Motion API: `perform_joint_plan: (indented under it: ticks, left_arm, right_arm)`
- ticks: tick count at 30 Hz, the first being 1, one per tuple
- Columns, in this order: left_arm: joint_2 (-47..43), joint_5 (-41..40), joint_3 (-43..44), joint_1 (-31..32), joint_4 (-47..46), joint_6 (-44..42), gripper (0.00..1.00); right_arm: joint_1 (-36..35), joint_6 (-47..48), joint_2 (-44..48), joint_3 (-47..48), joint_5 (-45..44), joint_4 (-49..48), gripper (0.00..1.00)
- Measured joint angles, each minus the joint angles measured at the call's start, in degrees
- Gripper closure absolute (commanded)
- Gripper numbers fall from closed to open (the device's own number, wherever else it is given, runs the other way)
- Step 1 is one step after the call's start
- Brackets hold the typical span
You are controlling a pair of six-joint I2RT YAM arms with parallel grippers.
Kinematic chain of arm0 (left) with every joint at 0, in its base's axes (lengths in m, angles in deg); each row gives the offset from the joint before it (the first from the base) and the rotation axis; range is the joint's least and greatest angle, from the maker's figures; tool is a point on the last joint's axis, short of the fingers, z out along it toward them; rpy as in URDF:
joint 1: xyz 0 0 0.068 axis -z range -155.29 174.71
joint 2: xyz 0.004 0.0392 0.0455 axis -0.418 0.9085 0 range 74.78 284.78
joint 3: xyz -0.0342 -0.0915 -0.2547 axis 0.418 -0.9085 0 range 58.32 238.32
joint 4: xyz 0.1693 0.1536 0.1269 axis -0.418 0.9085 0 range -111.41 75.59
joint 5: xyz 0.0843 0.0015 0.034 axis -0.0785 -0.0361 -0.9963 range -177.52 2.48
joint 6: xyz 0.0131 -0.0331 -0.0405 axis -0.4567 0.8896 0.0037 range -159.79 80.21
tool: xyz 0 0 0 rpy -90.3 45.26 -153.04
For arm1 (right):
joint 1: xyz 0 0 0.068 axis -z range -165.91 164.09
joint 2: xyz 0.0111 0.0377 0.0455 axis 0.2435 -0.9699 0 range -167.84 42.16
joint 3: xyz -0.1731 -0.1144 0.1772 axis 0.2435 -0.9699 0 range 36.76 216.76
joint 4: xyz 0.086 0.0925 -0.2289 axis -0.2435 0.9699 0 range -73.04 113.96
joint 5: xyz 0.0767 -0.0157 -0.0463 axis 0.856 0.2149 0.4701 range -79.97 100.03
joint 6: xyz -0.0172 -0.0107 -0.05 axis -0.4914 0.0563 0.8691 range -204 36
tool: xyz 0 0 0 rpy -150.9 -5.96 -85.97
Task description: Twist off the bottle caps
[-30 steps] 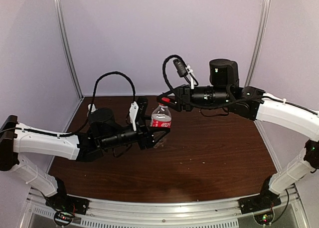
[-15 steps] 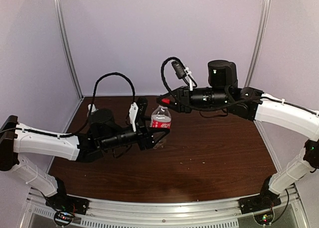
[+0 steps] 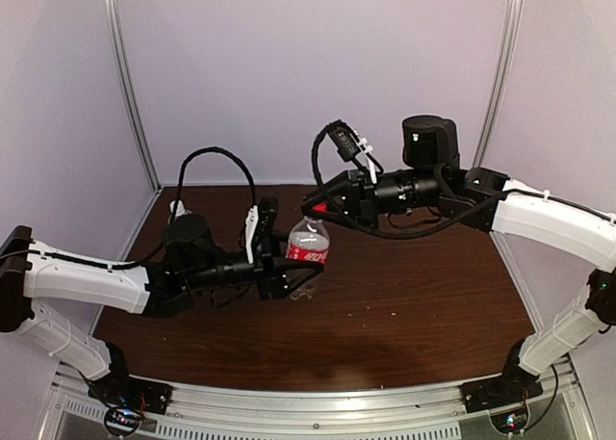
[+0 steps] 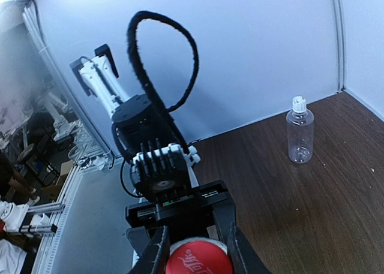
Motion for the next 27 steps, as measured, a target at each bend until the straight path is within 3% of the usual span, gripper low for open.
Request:
perform_joint_plan:
  ticks: [10, 12, 15, 16, 21, 27]
  left_arm:
    - [1.2, 18.5, -0.7, -0.5, -11.6, 7.2, 0.69]
    - [1.7, 19.7, -0.7, -0.5, -12.5, 8.3, 0.69]
    - [1.9, 19.9, -0.7, -0.5, -12.6, 9.0, 0.69]
    - [1.9, 20.0, -0.7, -0.4, -12.7, 8.8, 0.69]
    - [1.4, 17.2, -0.7, 0.3, -11.0, 6.8, 0.7]
    - [0.1, 7.0, -0.7, 0.3, -4.9, 3.6, 0.72]
  right_arm:
    - [0.7, 12.6, -5.2, 8.4, 24.9, 3.4, 0.83]
    - [1.1, 13.0, -5.7, 8.7, 27.2, 3.5, 0.68]
    - [1.6, 12.4, -5.9, 8.7, 27.6, 3.9, 0.22]
    - [1.7, 11.8, -5.9, 8.7, 26.9, 4.2, 0.15]
    - [2.4, 9.3, -5.5, 8.7, 21.1, 6.2, 0.09]
    - [2.5, 3.2, -1.5, 8.7, 9.4, 8.0, 0.07]
